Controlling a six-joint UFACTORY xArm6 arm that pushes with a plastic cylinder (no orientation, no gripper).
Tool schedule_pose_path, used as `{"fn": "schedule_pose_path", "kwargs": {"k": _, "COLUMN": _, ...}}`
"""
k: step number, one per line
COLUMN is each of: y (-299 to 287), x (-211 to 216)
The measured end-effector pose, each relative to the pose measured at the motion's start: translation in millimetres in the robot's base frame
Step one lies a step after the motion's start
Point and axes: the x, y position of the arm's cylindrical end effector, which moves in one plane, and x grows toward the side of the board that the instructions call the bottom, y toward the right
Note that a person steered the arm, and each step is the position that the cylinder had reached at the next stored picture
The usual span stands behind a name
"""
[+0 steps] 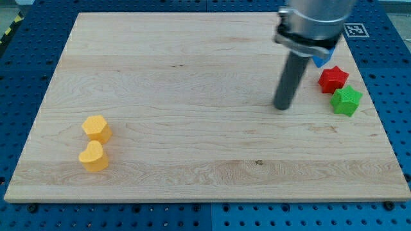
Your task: Push the yellow hexagon below the green star
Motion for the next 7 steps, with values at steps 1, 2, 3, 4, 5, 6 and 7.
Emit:
{"fn": "schedule_pose_path", "kwargs": {"k": 1, "y": -72.7, "x": -13.6}}
{"fn": "schedule_pose_path", "kwargs": {"k": 2, "y": -152.8, "x": -26.0}}
{"fn": "schedule_pose_path", "kwargs": {"k": 3, "y": -243.7, "x": -28.1}}
{"fn": "schedule_pose_path", "kwargs": {"k": 4, "y": -323.3, "x": -26.3}}
{"fn": "schedule_pose_path", "kwargs": {"k": 5, "y": -377.8, "x": 0.3}}
{"fn": "schedule_pose_path", "kwargs": {"k": 6, "y": -396.2, "x": 37.4}}
{"fn": "schedule_pose_path", "kwargs": {"k": 7, "y": -395.4, "x": 43.6}}
